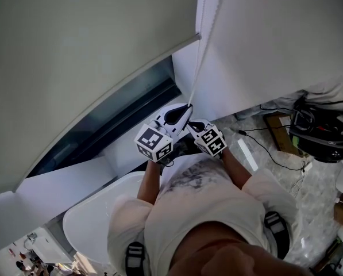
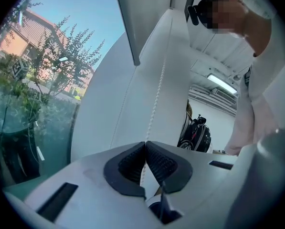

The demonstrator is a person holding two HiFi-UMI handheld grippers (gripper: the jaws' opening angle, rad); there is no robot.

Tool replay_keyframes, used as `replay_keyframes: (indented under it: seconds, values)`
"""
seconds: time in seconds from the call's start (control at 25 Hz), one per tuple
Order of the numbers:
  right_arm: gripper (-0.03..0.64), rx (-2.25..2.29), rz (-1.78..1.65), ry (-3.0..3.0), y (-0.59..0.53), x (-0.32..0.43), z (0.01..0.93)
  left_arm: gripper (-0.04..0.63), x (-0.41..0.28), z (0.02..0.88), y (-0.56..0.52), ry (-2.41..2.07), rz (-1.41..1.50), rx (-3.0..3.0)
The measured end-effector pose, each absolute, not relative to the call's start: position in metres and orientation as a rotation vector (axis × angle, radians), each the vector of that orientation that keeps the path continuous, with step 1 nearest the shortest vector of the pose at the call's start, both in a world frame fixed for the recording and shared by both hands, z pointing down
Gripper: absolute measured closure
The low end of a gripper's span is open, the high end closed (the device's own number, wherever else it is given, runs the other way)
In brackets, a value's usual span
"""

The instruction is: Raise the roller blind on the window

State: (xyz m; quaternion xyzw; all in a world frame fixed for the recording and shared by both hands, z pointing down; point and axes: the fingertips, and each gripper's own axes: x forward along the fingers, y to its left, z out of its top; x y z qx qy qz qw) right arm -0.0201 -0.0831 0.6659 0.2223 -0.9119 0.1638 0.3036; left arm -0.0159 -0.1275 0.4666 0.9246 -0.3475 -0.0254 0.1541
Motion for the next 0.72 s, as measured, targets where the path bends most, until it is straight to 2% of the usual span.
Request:
replay_keyframes:
  seconds: [0.72]
  values:
    - [0.554, 0.554, 0.42, -2.522, -0.072, -0.019, 0.64, 0.588, -0.016, 0.483, -0.116, -1.017, -0.032, 2.647]
